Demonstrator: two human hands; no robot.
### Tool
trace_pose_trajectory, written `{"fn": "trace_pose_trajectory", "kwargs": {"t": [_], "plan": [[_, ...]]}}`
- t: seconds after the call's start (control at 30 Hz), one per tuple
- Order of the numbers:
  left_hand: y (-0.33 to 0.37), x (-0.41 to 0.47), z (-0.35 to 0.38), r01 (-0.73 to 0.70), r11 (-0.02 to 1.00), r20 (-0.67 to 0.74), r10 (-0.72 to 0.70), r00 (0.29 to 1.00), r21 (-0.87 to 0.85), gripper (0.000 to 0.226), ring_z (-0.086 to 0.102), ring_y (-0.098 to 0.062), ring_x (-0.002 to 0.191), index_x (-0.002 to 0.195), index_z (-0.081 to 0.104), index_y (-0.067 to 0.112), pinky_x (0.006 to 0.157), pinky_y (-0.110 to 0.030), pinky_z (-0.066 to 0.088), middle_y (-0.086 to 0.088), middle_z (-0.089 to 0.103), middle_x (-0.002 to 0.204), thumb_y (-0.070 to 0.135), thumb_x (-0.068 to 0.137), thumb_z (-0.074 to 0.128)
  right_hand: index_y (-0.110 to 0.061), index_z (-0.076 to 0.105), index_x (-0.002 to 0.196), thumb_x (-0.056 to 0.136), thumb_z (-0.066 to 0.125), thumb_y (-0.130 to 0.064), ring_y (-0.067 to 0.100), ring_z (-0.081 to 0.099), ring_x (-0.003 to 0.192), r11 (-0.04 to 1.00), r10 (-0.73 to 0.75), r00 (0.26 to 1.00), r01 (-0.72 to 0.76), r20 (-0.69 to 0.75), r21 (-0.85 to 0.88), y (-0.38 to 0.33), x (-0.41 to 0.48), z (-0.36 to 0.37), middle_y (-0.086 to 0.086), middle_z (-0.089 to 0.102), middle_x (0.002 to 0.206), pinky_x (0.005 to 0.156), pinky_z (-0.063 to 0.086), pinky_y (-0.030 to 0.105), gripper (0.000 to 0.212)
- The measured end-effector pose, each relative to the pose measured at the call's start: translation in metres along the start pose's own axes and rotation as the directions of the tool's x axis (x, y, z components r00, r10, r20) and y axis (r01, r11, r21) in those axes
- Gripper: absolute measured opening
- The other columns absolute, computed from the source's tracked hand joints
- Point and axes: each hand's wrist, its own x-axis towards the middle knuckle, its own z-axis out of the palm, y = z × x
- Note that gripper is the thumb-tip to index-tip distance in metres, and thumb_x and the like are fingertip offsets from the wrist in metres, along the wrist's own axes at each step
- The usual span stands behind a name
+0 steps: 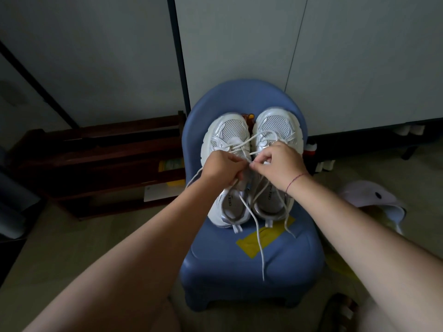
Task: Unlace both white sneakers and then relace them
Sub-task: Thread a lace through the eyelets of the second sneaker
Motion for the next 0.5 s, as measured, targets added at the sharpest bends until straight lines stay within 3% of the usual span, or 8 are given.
{"fn": "trace_pose_trajectory", "kwargs": {"t": [0.17, 0.27, 0.33, 0.4, 0.5], "plan": [[0.004, 0.000, -0.006, 0.026, 0.999, 0.051, -0.028, 0.998, 0.040, 0.021, 0.039, -0.003, 0.029, 0.066, 0.069, 0.016, 0.040, -0.014, 0.036, 0.005, 0.053, 0.041, 0.017, 0.087, 0.070, -0.021, 0.075, 0.077, 0.080, 0.072, -0.031, 0.014, 0.051, 0.077, 1.000, -0.009, 1.000, 0.009, 0.008, 0.012, 0.002, 0.001, -0.001, -0.017, 0.044, 0.065, 0.077, 0.047, 0.031, 0.011], [0.008, -0.014, -0.015, -0.029, 0.998, 0.223, 0.015, 0.975, 0.059, 0.013, 0.042, -0.002, 0.034, 0.073, 0.071, 0.012, 0.044, -0.015, 0.038, 0.007, 0.051, 0.039, 0.007, 0.084, 0.069, -0.023, 0.074, 0.074, 0.079, 0.073, -0.032, 0.018, 0.057, 0.080, 1.000, -0.002, 1.000, 0.002, 0.010, 0.015, 0.003, 0.003, 0.000, -0.011, 0.053, 0.072, 0.077, 0.049, 0.033, 0.011], [0.009, -0.030, -0.019, -0.112, 0.984, 0.426, 0.043, 0.904, 0.138, 0.009, 0.042, -0.002, 0.038, 0.079, 0.073, 0.013, 0.045, -0.013, 0.037, 0.007, 0.052, 0.042, 0.008, 0.085, 0.070, -0.023, 0.073, 0.071, 0.078, 0.074, -0.034, 0.018, 0.055, 0.077, 1.000, 0.006, 1.000, -0.006, 0.013, 0.017, 0.004, 0.003, 0.001, -0.012, 0.050, 0.069, 0.074, 0.048, 0.032, 0.013], [0.005, -0.044, -0.021, -0.149, 0.968, 0.623, -0.011, 0.782, 0.203, 0.008, 0.041, -0.006, 0.042, 0.080, 0.074, 0.015, 0.045, -0.012, 0.036, 0.005, 0.052, 0.045, 0.010, 0.086, 0.070, -0.022, 0.073, 0.070, 0.076, 0.075, -0.034, 0.017, 0.053, 0.075, 1.000, 0.014, 1.000, -0.014, 0.018, 0.021, 0.003, 0.003, 0.002, -0.012, 0.048, 0.065, 0.072, 0.047, 0.031, 0.013], [-0.002, -0.056, -0.026, -0.177, 0.929, 0.743, -0.136, 0.656, 0.326, 0.008, 0.043, -0.005, 0.042, 0.081, 0.073, 0.017, 0.048, -0.013, 0.039, 0.007, 0.053, 0.046, 0.016, 0.088, 0.069, -0.024, 0.071, 0.069, 0.076, 0.074, -0.034, 0.018, 0.055, 0.076, 0.999, 0.023, 1.000, -0.024, 0.017, 0.024, 0.003, 0.002, 0.001, -0.010, 0.051, 0.067, 0.072, 0.047, 0.031, 0.013]]}}
